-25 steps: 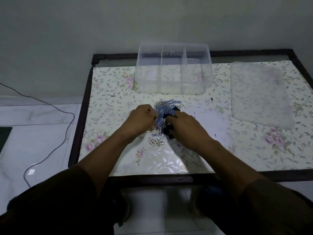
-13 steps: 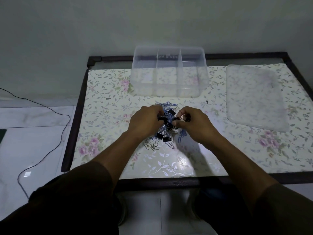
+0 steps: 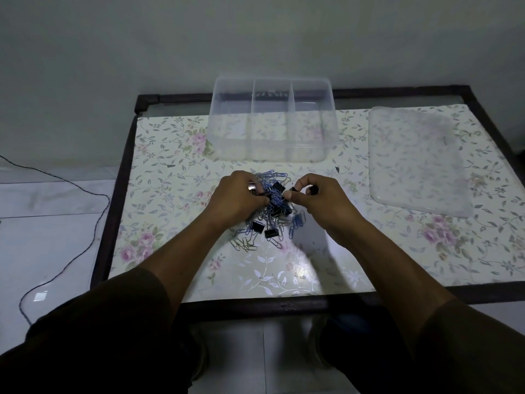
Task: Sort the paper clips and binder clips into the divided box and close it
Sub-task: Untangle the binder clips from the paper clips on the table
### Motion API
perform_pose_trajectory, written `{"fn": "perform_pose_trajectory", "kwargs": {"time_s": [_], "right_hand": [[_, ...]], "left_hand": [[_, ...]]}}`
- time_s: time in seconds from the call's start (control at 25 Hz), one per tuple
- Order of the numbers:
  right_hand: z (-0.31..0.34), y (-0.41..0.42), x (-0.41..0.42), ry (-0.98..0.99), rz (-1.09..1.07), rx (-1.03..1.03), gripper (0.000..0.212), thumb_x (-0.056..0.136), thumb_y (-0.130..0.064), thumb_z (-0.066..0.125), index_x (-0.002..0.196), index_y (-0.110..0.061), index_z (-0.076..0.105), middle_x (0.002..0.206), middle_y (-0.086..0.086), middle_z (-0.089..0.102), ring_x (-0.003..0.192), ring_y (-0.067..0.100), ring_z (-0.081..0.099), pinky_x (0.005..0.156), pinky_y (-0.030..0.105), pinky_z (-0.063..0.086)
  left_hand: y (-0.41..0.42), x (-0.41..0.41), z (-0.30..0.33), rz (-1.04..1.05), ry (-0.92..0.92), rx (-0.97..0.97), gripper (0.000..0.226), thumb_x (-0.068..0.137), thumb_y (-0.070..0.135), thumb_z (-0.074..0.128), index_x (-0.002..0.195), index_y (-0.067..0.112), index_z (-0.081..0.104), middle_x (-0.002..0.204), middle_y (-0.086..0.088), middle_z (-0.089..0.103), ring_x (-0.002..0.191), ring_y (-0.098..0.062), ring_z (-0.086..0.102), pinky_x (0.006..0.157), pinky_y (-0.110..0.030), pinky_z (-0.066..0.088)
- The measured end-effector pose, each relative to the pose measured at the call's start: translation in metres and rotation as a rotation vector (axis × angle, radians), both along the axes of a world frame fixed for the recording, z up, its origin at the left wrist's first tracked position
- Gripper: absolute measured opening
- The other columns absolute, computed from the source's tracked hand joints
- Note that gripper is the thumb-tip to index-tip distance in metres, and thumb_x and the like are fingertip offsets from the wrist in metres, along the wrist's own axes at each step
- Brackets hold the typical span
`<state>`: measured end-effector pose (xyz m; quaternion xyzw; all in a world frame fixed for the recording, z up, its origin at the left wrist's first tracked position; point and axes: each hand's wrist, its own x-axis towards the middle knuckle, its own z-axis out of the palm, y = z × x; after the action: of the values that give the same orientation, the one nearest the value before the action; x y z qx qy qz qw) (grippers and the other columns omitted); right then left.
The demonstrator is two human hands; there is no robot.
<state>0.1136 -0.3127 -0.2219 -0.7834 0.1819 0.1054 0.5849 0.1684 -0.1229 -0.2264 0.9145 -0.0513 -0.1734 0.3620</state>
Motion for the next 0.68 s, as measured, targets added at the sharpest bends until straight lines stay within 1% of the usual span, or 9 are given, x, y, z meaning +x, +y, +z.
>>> {"fn": "perform_pose_trajectory", "kwargs": {"time_s": [0.08, 0.16, 0.24, 0.28, 0.36, 0.44, 0.56, 0.64, 0.68], "right_hand": [[0.001, 0.004, 0.001, -0.005, -0.002, 0.030, 0.025, 0.085, -0.028, 0.081, 0.085, -0.010, 0.065, 0.068, -0.002, 0.049, 0.047, 0.006, 0.038, 0.054, 0.025, 0.030], [0.005, 0.010, 0.003, -0.013, 0.007, 0.071, 0.022, 0.088, -0.024, 0.078, 0.081, -0.011, 0.062, 0.066, -0.002, 0.054, 0.044, 0.001, 0.042, 0.056, 0.025, 0.034], [0.010, 0.019, 0.005, -0.004, 0.014, 0.120, 0.022, 0.088, -0.023, 0.077, 0.080, -0.011, 0.061, 0.067, 0.001, 0.060, 0.044, 0.003, 0.046, 0.056, 0.026, 0.036], [0.012, 0.025, 0.006, 0.001, 0.019, 0.142, 0.022, 0.089, -0.023, 0.077, 0.080, -0.011, 0.061, 0.066, 0.002, 0.062, 0.045, 0.006, 0.047, 0.055, 0.026, 0.038], [0.014, 0.040, 0.011, 0.004, 0.042, 0.144, 0.021, 0.089, -0.022, 0.077, 0.080, -0.010, 0.062, 0.067, 0.005, 0.066, 0.048, 0.012, 0.052, 0.055, 0.028, 0.043], [0.013, 0.068, 0.016, 0.016, 0.097, 0.139, 0.016, 0.089, -0.020, 0.075, 0.082, -0.009, 0.066, 0.070, 0.010, 0.070, 0.053, 0.017, 0.061, 0.057, 0.031, 0.049], [0.007, 0.110, 0.018, 0.084, 0.210, 0.155, 0.012, 0.093, -0.009, 0.070, 0.094, 0.003, 0.071, 0.077, 0.017, 0.073, 0.056, 0.018, 0.069, 0.059, 0.029, 0.058], [-0.001, 0.137, 0.018, 0.168, 0.290, 0.174, 0.013, 0.092, -0.005, 0.069, 0.100, 0.006, 0.072, 0.085, 0.023, 0.074, 0.065, 0.024, 0.073, 0.073, 0.037, 0.065], [-0.004, 0.146, 0.017, 0.193, 0.338, 0.159, 0.013, 0.090, -0.006, 0.071, 0.100, 0.004, 0.073, 0.090, 0.024, 0.076, 0.073, 0.028, 0.076, 0.080, 0.043, 0.065]], "left_hand": [[0.004, 0.001, 0.006, 0.050, 0.093, -0.152, 0.016, 0.078, 0.020, 0.081, 0.079, 0.007, 0.071, 0.067, 0.000, 0.066, 0.058, -0.008, 0.056, 0.056, -0.021, 0.040], [0.008, 0.000, 0.012, 0.091, 0.171, -0.271, 0.022, 0.082, 0.019, 0.077, 0.081, -0.002, 0.071, 0.061, -0.005, 0.057, 0.048, -0.011, 0.045, 0.048, -0.021, 0.034], [0.012, -0.001, 0.018, 0.117, 0.236, -0.356, 0.027, 0.085, 0.019, 0.072, 0.088, -0.008, 0.069, 0.067, -0.013, 0.050, 0.056, -0.019, 0.040, 0.048, -0.025, 0.029], [0.014, -0.001, 0.021, 0.117, 0.260, -0.381, 0.027, 0.086, 0.018, 0.070, 0.089, -0.008, 0.068, 0.070, -0.014, 0.049, 0.060, -0.022, 0.040, 0.049, -0.028, 0.031], [0.024, 0.000, 0.026, 0.114, 0.281, -0.403, 0.016, 0.088, 0.013, 0.067, 0.085, -0.002, 0.065, 0.074, -0.014, 0.054, 0.063, -0.023, 0.048, 0.052, -0.030, 0.040], [0.049, -0.001, 0.029, 0.122, 0.268, -0.390, 0.009, 0.088, 0.008, 0.068, 0.083, 0.006, 0.062, 0.076, -0.015, 0.058, 0.065, -0.022, 0.055, 0.057, -0.031, 0.049], [0.093, -0.005, 0.030, 0.122, 0.297, -0.272, 0.008, 0.088, 0.003, 0.069, 0.090, 0.004, 0.061, 0.082, -0.016, 0.065, 0.069, -0.022, 0.062, 0.062, -0.032, 0.057], [0.122, -0.011, 0.029, 0.136, 0.338, -0.165, 0.012, 0.088, 0.001, 0.069, 0.095, -0.001, 0.061, 0.084, -0.019, 0.066, 0.070, -0.024, 0.063, 0.066, -0.034, 0.060], [0.132, -0.013, 0.027, 0.129, 0.360, -0.112, 0.014, 0.087, 0.001, 0.070, 0.097, -0.002, 0.061, 0.086, -0.021, 0.067, 0.071, -0.025, 0.065, 0.068, -0.035, 0.061]]}}
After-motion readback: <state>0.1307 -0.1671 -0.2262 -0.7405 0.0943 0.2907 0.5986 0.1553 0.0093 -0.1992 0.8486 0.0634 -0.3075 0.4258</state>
